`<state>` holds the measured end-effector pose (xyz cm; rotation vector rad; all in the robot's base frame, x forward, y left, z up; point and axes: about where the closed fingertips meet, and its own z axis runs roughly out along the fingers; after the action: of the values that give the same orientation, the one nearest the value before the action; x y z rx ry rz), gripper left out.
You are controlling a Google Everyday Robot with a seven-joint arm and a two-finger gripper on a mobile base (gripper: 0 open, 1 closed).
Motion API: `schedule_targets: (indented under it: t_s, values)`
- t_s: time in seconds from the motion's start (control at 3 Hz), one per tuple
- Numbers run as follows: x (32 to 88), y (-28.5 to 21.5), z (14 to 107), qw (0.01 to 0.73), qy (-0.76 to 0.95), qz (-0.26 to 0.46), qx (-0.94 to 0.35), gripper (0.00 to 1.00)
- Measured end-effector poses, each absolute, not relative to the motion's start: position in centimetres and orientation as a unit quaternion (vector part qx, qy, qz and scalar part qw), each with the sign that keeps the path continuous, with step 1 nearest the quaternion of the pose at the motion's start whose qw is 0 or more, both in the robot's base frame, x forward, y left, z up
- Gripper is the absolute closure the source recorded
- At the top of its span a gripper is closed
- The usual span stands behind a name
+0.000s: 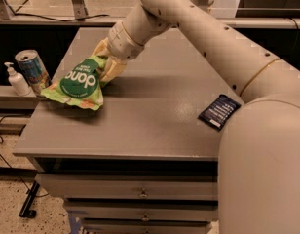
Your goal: Move green rice chip bag near redbull can
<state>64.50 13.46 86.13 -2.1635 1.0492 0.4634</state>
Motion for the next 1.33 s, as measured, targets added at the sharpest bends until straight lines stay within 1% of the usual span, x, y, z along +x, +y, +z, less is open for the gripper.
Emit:
schedule_targets:
  t_s: [1.0,1.33]
  values:
    - [61.6,11.1,86.0,0.310,0.365,0.210,-0.852,1.00]
    - [61.3,11.4,86.2,0.316,0.361,0.214,-0.851,1.00]
